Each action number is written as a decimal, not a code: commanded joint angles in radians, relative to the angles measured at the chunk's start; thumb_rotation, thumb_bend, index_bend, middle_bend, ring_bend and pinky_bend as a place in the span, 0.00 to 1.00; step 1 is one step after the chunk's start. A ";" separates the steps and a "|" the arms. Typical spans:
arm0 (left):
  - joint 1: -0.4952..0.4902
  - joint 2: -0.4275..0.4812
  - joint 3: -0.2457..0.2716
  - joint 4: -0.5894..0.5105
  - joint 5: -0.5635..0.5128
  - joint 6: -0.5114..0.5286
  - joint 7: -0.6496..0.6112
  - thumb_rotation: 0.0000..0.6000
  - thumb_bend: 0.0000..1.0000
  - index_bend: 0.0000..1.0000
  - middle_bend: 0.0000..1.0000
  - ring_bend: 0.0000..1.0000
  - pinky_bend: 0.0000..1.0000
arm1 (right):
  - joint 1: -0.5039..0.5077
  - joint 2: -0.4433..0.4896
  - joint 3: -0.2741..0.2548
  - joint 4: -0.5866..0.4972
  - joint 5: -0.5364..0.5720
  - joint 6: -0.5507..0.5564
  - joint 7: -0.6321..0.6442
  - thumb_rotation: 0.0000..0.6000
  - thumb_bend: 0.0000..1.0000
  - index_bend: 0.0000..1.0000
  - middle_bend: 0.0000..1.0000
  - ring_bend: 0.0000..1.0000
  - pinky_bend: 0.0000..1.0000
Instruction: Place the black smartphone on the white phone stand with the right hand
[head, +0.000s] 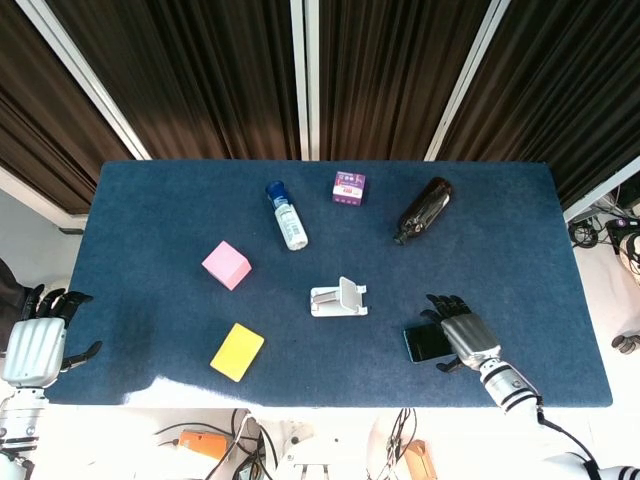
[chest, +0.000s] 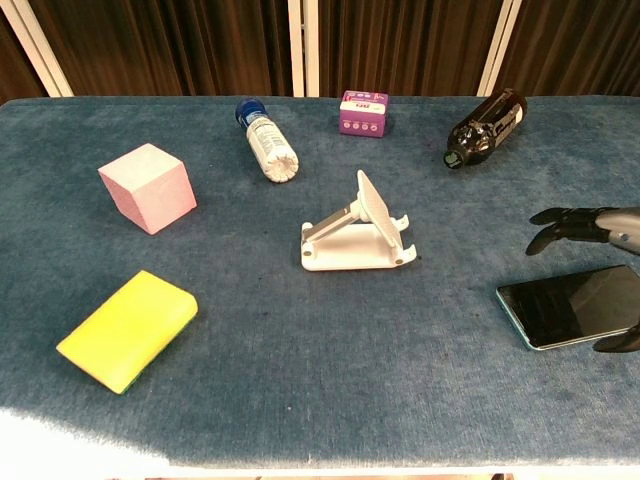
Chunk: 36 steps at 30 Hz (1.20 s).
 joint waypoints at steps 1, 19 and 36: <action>0.001 -0.003 0.001 0.006 -0.003 -0.002 -0.005 1.00 0.11 0.27 0.24 0.14 0.00 | 0.044 -0.037 0.010 -0.010 0.064 -0.044 -0.054 1.00 0.24 0.26 0.00 0.00 0.00; 0.009 -0.008 0.006 0.020 -0.013 -0.004 -0.021 1.00 0.11 0.27 0.24 0.14 0.00 | 0.092 -0.067 -0.037 0.061 0.051 -0.020 -0.117 1.00 0.31 0.34 0.00 0.00 0.00; 0.004 -0.013 0.004 0.015 -0.015 -0.012 -0.015 1.00 0.11 0.27 0.24 0.14 0.00 | 0.078 -0.161 -0.018 0.169 -0.106 0.048 0.228 1.00 0.39 0.59 0.16 0.00 0.00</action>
